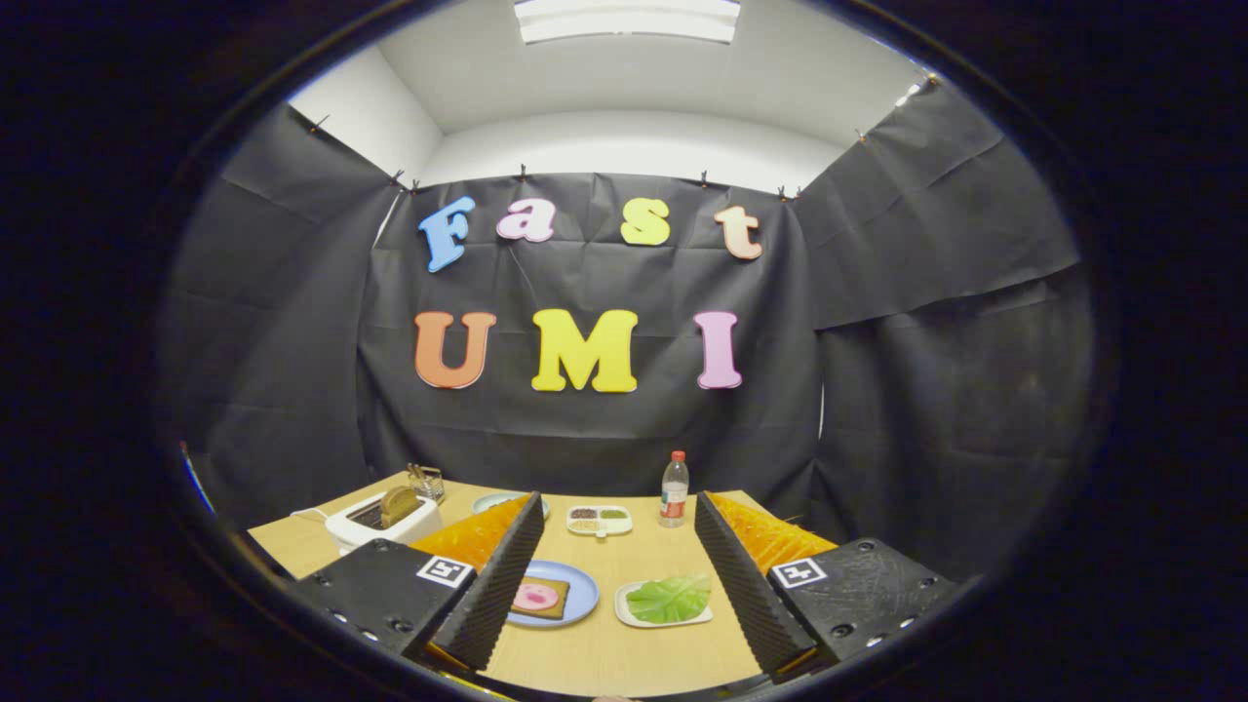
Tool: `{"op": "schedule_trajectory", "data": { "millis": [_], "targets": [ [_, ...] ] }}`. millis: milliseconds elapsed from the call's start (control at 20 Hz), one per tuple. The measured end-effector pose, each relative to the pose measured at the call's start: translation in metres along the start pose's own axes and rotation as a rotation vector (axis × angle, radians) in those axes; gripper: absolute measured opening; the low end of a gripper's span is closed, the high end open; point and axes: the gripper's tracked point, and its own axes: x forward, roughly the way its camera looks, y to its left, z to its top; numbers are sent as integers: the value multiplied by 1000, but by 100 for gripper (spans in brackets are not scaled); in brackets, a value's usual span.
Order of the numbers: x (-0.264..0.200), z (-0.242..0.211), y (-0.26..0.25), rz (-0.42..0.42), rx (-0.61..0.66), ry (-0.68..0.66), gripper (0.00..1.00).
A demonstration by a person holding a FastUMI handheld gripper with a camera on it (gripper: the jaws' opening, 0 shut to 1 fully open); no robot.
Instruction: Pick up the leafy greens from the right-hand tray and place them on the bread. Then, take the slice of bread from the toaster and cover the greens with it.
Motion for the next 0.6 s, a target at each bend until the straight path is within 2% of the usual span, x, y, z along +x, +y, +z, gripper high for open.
{"op": "schedule_trajectory", "data": {
  "millis": [600],
  "targets": [
    [36,-34,-18,-17,2,89,95]
  ]
}}
